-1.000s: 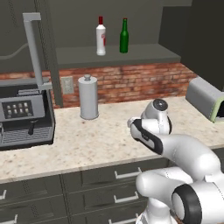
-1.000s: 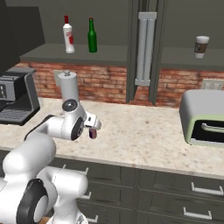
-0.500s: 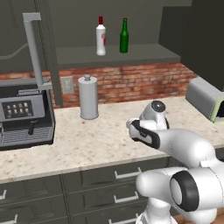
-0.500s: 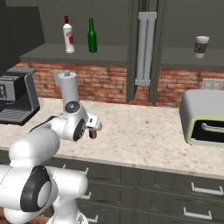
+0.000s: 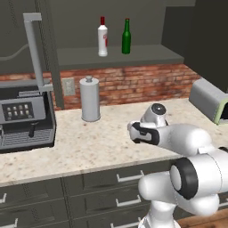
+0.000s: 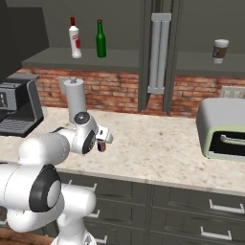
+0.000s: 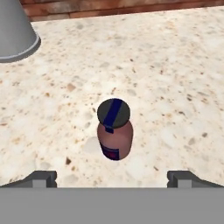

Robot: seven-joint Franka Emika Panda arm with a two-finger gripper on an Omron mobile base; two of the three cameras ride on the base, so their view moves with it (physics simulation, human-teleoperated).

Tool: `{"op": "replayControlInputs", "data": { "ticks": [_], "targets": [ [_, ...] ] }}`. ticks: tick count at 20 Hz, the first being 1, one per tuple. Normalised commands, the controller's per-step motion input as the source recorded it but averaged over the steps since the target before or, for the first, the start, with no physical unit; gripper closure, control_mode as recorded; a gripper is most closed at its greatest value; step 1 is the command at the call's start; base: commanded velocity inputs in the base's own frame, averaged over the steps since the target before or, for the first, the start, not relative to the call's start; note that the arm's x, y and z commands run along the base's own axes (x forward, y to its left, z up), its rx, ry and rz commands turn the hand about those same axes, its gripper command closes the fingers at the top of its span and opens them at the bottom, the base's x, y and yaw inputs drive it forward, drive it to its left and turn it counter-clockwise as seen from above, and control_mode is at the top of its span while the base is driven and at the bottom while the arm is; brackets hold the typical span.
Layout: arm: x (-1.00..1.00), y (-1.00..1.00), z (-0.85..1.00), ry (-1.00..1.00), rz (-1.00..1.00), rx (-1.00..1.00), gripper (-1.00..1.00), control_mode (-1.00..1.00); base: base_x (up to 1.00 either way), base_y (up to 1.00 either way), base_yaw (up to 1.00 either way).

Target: Sort all alcoholic drinks to one cabinet, and non-alcoholic drinks to the other.

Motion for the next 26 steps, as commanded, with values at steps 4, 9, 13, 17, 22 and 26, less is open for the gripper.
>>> {"op": "replayControlInputs", "data": {
  "ticks": [4, 9, 13, 17, 22, 26],
  "targets": [
    [0.18, 0.00, -0.12, 0.02, 0.00, 0.00, -1.00, -1.00, 0.00, 0.00, 0.00],
    [0.18, 0.00, -0.13, 0.03, 0.00, 0.01, -1.00, -1.00, 0.00, 0.00, 0.00],
    [0.18, 0.00, -0.13, 0.02, 0.00, 0.01, -1.00, -1.00, 0.00, 0.00, 0.00],
    [0.18, 0.00, -0.14, 0.01, 0.00, 0.02, -1.00, -1.00, 0.00, 0.00, 0.00],
    [0.18, 0.00, -0.17, 0.00, 0.00, 0.02, -1.00, -1.00, 0.00, 0.00, 0.00],
    [0.19, 0.00, -0.28, 0.00, 0.00, 0.01, -1.00, -1.00, 0.00, 0.00, 0.00]
  ]
}}
